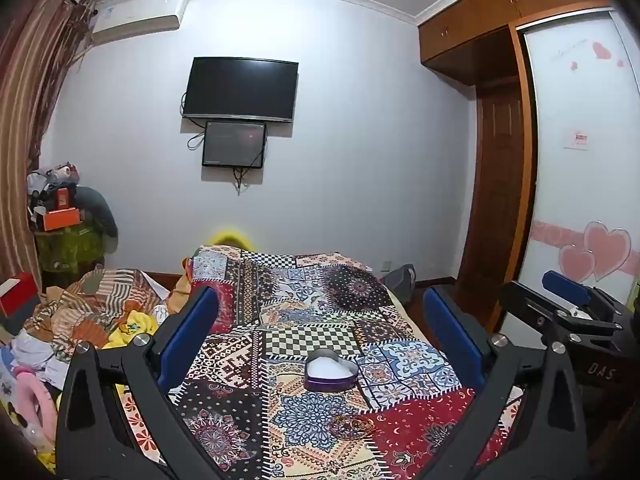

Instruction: Organize jewelry

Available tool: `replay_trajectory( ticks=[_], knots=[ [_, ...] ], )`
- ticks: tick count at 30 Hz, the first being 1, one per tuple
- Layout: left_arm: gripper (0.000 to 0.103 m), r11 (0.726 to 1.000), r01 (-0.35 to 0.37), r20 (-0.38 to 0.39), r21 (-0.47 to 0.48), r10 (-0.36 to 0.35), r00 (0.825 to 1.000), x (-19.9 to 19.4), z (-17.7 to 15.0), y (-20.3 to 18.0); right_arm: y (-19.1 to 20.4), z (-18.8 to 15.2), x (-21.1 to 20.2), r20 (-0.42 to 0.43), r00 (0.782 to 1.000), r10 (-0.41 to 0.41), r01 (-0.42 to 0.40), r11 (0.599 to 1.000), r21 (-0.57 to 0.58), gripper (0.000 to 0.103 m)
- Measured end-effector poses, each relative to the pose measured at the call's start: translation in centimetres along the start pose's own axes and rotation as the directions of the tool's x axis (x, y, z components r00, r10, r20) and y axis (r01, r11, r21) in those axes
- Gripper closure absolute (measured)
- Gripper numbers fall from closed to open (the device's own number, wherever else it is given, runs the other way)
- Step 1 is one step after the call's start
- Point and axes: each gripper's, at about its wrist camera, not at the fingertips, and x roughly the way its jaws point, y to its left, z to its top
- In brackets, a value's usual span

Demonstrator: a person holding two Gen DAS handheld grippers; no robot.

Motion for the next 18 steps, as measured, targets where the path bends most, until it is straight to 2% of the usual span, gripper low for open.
replay_trajectory(
  ticks=[18],
  knots=[
    [0.0,0.999,-0.035,-0.035,0.002,0.035,0.999,0.9,-0.3,0.7,0.1,-0.2,0.2,-0.01,1.0,0.012,-0.012,1.0,0.0,0.003]
  ],
)
